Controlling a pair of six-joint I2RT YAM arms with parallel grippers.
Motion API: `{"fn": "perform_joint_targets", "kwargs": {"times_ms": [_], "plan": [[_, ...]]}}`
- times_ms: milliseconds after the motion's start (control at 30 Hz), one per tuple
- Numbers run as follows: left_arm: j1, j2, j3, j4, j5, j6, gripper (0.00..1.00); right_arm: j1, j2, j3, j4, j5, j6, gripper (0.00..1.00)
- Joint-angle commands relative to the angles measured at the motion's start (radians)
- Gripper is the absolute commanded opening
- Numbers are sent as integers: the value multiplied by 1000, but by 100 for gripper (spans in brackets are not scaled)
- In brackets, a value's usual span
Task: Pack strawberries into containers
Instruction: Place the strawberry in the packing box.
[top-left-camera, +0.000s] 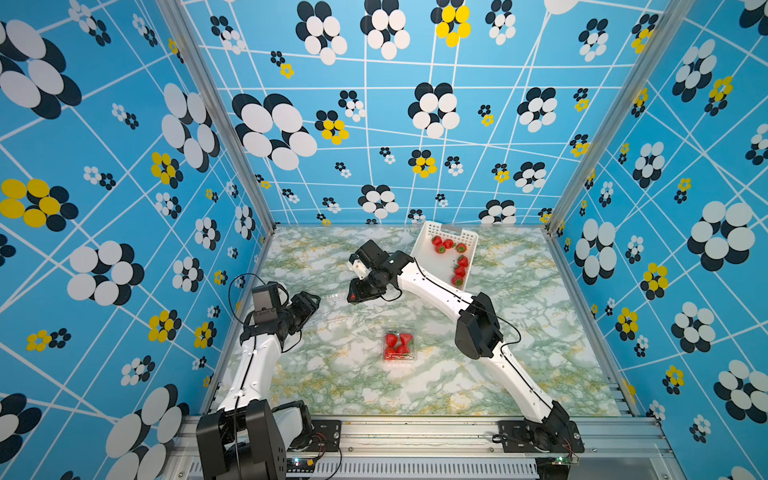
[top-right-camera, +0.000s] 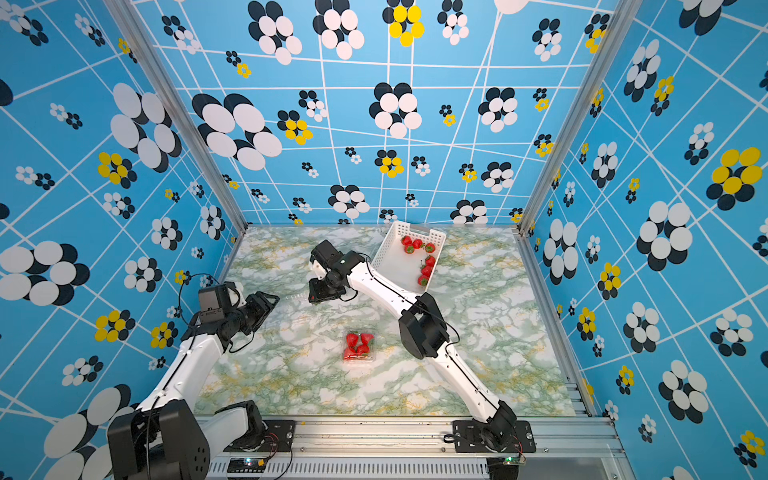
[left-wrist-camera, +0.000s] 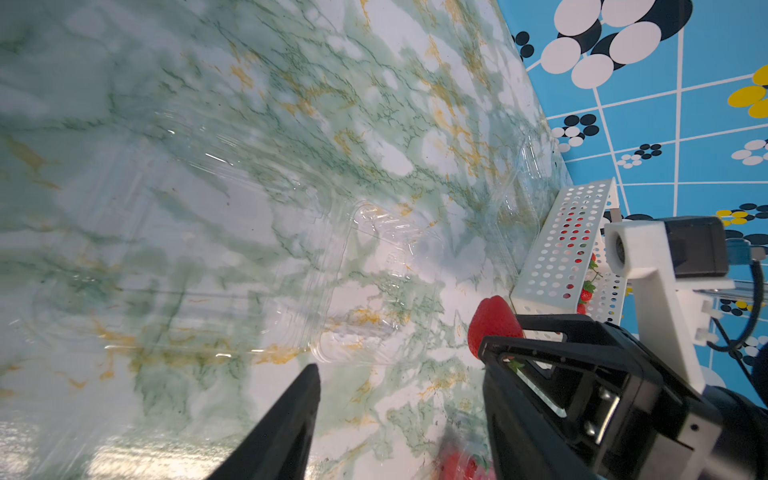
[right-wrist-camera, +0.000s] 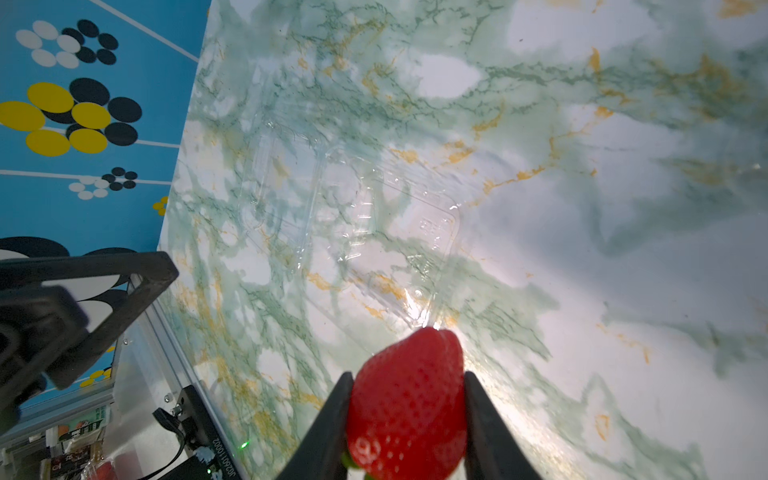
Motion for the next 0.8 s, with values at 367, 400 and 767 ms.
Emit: {"fn": "perform_joint_targets", "kwargs": {"times_ms": [367, 400, 767], "plan": [[5, 70, -65, 90, 12, 18, 64, 37, 58, 70, 67, -53, -19, 19], [5, 81, -66, 99, 13, 19, 64, 38, 64, 74, 69, -57, -17, 19], [-1, 248, -72, 253, 38, -2, 62, 40, 97, 87, 90, -64, -7, 19]]}}
